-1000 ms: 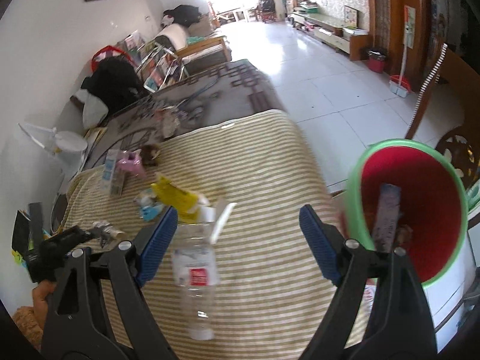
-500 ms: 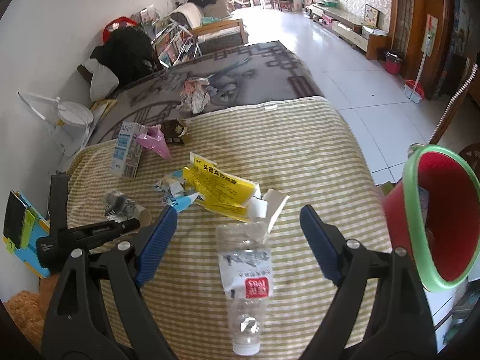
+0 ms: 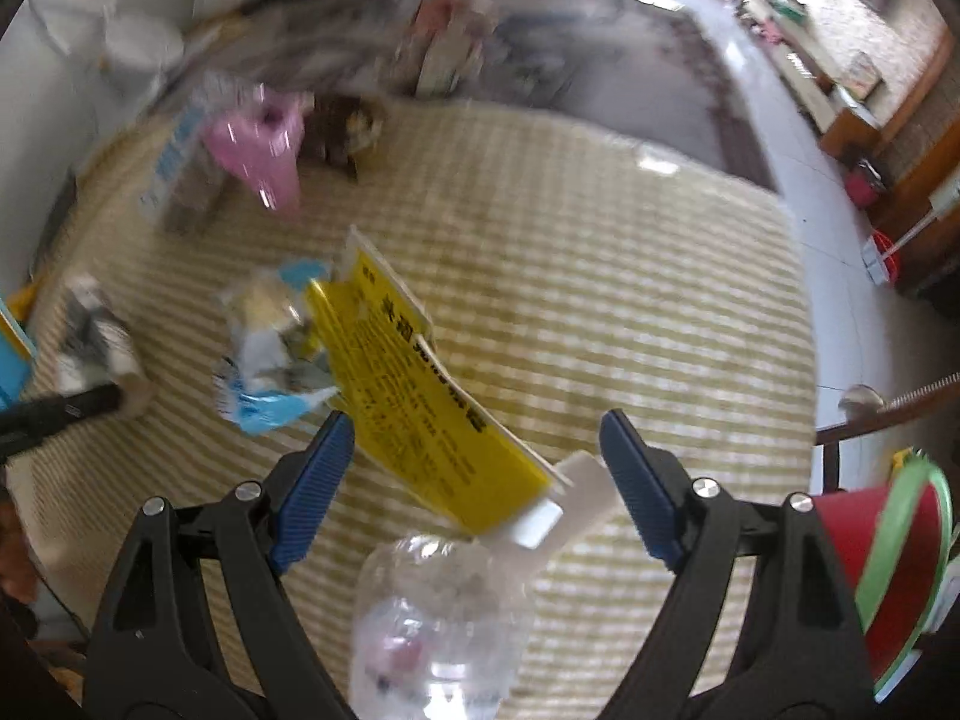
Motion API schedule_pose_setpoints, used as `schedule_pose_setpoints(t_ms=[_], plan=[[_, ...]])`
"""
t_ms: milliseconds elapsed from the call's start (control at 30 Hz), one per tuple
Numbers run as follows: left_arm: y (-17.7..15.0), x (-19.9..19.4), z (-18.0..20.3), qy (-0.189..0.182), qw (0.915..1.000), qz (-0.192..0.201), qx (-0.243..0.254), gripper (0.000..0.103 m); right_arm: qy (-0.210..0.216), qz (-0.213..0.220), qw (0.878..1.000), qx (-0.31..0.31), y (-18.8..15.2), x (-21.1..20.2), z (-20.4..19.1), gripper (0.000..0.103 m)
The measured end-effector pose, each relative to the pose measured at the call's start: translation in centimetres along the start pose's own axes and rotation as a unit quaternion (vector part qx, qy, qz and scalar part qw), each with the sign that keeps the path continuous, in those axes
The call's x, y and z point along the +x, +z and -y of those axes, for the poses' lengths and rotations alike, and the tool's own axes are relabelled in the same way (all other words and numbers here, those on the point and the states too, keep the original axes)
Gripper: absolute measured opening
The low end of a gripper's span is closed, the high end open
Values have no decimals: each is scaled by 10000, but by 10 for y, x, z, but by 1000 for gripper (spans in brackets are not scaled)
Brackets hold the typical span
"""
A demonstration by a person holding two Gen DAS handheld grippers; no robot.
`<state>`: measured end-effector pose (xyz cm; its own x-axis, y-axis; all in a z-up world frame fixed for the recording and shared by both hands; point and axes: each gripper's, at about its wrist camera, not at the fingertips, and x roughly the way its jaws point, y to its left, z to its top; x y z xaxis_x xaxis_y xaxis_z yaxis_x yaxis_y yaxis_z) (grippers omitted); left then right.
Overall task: Collect trash
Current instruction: 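Grasp the black-and-white paper cup with the left tool while the right tool grasps the yellow wrapper, then carry the paper cup and yellow wrapper over the red bin with both tools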
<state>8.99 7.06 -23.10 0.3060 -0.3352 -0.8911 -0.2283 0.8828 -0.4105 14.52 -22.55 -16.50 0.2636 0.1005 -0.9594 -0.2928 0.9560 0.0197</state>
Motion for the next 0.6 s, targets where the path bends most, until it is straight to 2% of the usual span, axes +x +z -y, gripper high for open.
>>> schedule_pose_setpoints(t_ms=[67, 100, 133, 167, 233, 300, 400, 500, 567, 600], plan=[[-2, -8, -9, 2, 9999, 89, -99, 28, 131, 45, 9999, 35, -2, -1, -2, 46], [-3, -13, -14, 3, 9997, 158, -163, 39, 182, 72, 9998, 63, -3, -4, -3, 38], [-4, -18, -18, -5, 9994, 257, -249, 45, 215, 102, 9997, 87, -4, -7, -3, 30], [-5, -22, -22, -7, 9990, 321, -310, 46, 242, 191, 9994, 131, -6, -13, -2, 28], [-5, -25, -28, 7, 9982, 423, -423, 56, 298, 338, 9988, 169, -9, -25, -2, 28], [-3, -25, -33, -13, 9972, 471, -588, 60, 350, 519, 9978, 216, -14, -40, -2, 28], [5, -14, -38, -69, 9957, 378, -837, 62, 383, 847, 9949, 387, -20, -66, -2, 28], [12, -1, -28, -19, 9958, 382, -832, 62, 420, 1107, 9916, 517, -26, -91, -4, 28], [14, 2, -22, 49, 9969, 388, -679, 45, 402, 1270, 9896, 535, -32, -106, -10, 28], [15, 5, -19, 26, 9972, 370, -656, 40, 400, 1333, 9888, 547, -34, -110, -12, 28]])
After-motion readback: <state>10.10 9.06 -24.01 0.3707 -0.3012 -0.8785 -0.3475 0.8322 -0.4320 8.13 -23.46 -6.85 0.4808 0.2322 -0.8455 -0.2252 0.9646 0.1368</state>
